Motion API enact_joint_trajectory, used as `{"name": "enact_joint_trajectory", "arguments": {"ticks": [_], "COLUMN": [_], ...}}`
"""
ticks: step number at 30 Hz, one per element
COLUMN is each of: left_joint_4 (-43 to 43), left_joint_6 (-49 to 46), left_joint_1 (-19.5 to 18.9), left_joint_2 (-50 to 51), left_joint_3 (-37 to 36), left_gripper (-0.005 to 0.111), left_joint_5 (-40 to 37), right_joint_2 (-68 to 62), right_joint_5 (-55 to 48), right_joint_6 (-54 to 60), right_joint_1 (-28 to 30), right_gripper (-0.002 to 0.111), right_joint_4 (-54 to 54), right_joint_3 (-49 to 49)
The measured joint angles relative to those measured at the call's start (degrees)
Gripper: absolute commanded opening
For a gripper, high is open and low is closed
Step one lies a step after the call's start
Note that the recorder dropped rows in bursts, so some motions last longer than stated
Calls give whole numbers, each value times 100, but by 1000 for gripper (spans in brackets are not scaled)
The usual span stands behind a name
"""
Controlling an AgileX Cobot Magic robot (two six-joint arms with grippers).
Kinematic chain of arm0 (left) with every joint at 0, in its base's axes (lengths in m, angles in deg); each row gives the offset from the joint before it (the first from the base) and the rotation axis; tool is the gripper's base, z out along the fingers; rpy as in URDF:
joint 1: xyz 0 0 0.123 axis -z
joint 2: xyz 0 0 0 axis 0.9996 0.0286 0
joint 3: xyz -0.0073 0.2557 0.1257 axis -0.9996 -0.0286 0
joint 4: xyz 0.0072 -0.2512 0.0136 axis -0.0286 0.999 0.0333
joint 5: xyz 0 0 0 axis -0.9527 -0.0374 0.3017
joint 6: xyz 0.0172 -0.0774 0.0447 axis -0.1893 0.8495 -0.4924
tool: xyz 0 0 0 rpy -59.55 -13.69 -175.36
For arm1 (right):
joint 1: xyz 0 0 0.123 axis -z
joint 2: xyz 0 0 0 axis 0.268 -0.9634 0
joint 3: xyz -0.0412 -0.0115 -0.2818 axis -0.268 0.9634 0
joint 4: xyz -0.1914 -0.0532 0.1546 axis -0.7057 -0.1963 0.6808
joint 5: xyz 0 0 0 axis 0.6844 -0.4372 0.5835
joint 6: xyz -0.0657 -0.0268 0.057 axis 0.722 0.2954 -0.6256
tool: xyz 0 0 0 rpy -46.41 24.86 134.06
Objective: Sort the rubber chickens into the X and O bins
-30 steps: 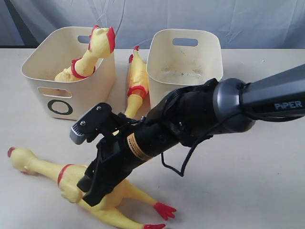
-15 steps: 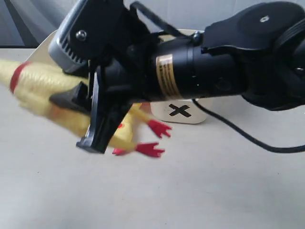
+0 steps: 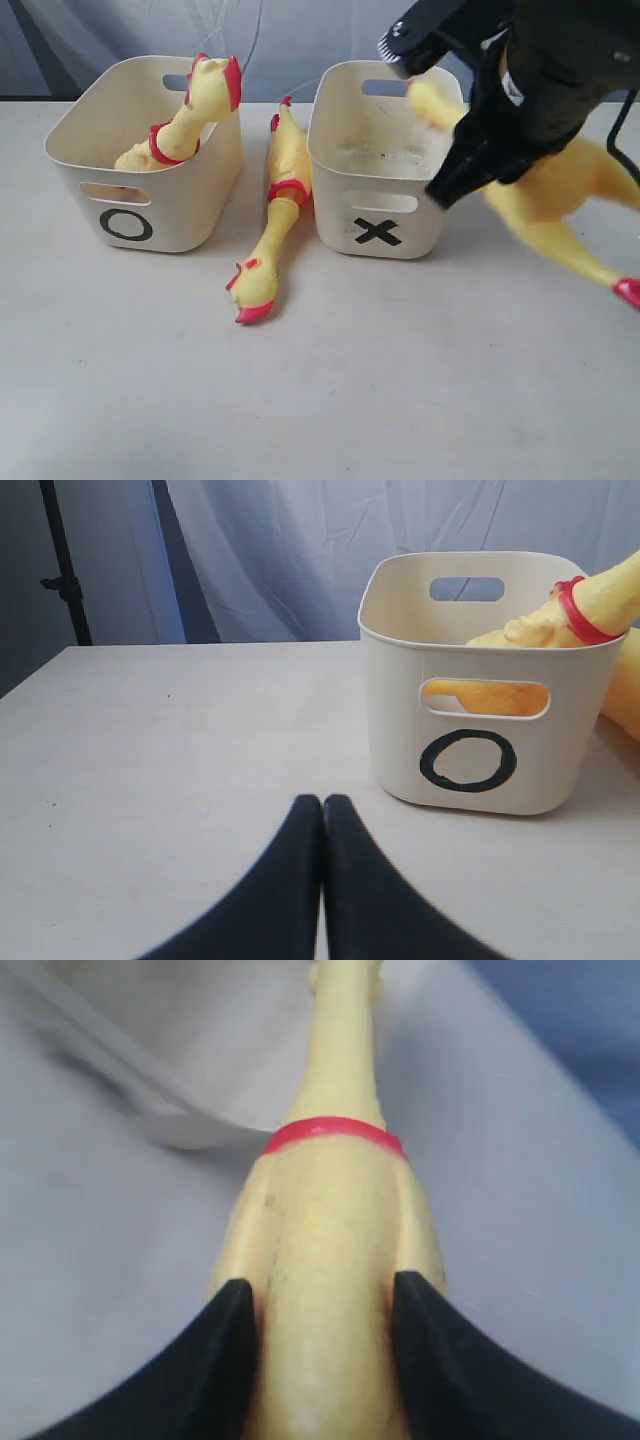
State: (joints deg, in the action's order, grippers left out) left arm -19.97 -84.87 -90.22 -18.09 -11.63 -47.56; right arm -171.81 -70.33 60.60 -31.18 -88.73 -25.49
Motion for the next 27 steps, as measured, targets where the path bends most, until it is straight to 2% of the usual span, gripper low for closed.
{"name": "enact_joint_trajectory", "arguments": {"ticks": [8, 11, 14, 23, 27], "left_joint_4": [0, 0, 0, 0, 0], "left_joint_6": [0, 0, 0, 0, 0], "left_joint_1": [0, 0, 0, 0, 0], "left_joint_2": [0, 0, 0, 0, 0], "left_joint_3": [0, 0, 0, 0, 0], "left_gripper": [0, 0, 0, 0, 0], "left_joint_5": [0, 0, 0, 0, 0], "right_joint_2": [195, 120, -48, -407, -601], "right_joint_5": [3688, 4320, 4318, 4062, 2904], "right_joint_6": [3261, 4214, 4490, 4616, 4616], "right_joint_1": [62, 76, 101, 125, 138], "right_gripper": [-1, -1, -1, -1, 1], "right_joint_4": [5202, 6415, 6722, 6337, 6214], "right_joint_3": [-457, -839, -1265, -1698, -1709]}}
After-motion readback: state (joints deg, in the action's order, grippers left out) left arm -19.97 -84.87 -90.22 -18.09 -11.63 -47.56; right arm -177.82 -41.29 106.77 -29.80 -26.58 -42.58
